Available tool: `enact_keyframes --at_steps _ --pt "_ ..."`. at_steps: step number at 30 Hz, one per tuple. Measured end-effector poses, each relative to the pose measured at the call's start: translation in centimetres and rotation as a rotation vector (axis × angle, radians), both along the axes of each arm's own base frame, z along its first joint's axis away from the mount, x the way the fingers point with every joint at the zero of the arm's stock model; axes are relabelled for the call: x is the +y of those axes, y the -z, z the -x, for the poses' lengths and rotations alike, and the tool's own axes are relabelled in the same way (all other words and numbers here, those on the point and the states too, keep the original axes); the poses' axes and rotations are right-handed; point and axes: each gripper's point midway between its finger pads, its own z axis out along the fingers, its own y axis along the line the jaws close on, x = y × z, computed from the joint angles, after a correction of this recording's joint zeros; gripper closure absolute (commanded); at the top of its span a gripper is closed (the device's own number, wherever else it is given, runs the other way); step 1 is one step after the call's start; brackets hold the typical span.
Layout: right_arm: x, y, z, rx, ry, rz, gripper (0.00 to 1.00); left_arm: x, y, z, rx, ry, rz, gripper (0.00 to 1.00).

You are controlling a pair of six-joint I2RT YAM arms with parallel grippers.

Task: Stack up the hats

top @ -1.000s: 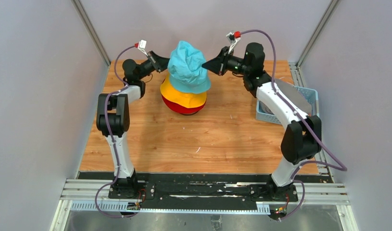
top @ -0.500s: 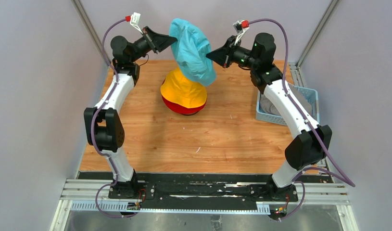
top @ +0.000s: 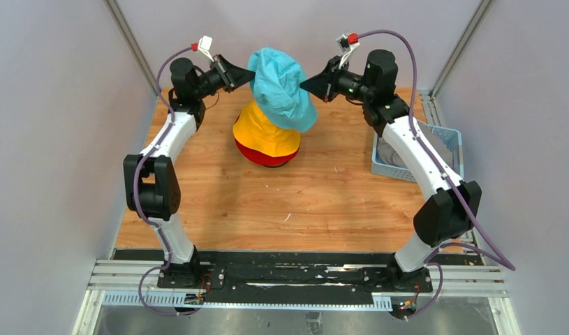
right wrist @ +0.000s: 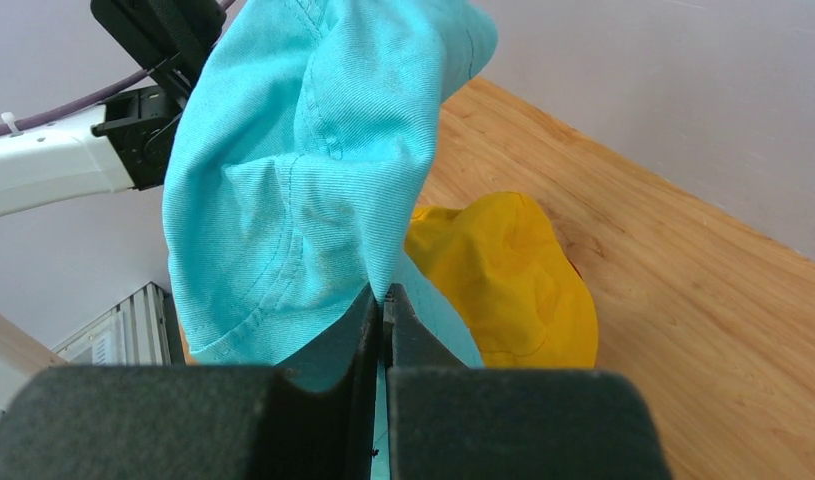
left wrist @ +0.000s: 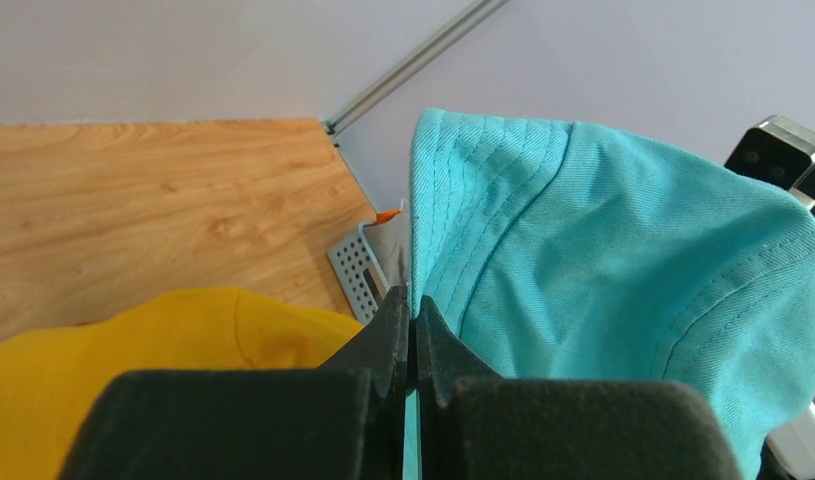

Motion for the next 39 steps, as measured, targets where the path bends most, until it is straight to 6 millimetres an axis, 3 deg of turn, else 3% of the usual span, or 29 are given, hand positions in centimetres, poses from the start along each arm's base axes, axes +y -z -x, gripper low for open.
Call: enact_keyframes --at_steps 7,11,15,19,24,31,39 --pt "0.0 0.2 -0.2 0.005 0.001 0.006 0.99 1.0 0.7 2.8 0.06 -0.081 0.013 1.0" --pt "0.3 0.4 -1.3 0.01 0.003 0.009 0.99 1.8 0.3 4.1 0.061 -0.148 0.026 1.0" --pt "0.6 1.1 -2.6 0.018 0.006 0.021 0.99 2.3 1.5 4.7 0.086 -0.187 0.027 1.0" --pt "0.6 1.7 -4.4 0.027 0.017 0.033 1.0 2.3 2.8 4.5 0.122 -0.195 0.022 1.0" --pt "0.2 1.6 -7.0 0.022 0.041 0.037 1.0 2.3 3.1 4.3 0.129 -0.194 0.022 1.0" --pt "-0.6 1.8 -10.8 0.009 0.07 0.033 1.0 1.9 1.0 2.1 0.104 -0.174 0.047 1.0" --pt "-0.3 5.2 -13.1 0.075 0.068 0.051 1.0 1.6 0.7 1.0 0.127 -0.156 0.071 1.0"
